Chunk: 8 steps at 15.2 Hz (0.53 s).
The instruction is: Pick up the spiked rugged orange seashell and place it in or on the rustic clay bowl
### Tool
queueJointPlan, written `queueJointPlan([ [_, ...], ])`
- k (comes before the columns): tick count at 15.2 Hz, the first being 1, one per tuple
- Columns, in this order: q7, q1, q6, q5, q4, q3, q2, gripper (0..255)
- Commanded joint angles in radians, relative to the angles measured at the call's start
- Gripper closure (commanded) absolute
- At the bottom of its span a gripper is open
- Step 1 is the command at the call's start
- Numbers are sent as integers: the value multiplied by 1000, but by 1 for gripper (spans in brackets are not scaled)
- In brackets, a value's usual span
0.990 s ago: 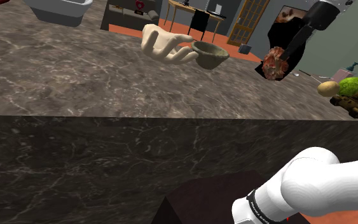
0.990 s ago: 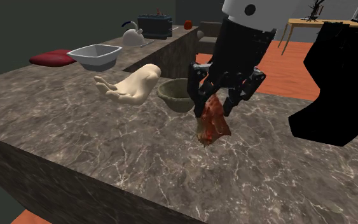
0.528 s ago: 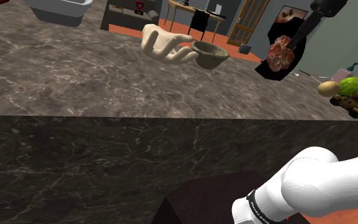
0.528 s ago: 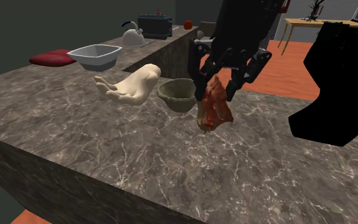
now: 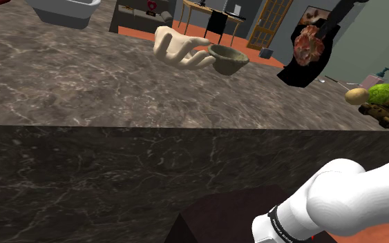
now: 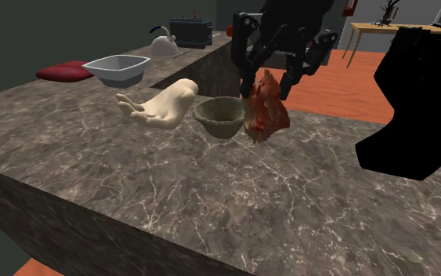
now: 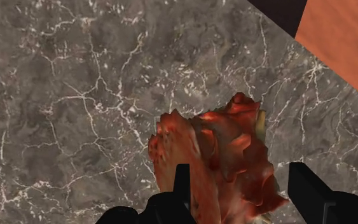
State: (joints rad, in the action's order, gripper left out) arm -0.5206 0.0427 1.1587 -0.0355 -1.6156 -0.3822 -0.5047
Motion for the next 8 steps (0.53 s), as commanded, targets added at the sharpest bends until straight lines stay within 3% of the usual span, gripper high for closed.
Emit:
queueJointPlan([
  [1,13,13,11,-20,43,1,55,255],
  [8,31,53,11,-117,294,-31,320,255],
])
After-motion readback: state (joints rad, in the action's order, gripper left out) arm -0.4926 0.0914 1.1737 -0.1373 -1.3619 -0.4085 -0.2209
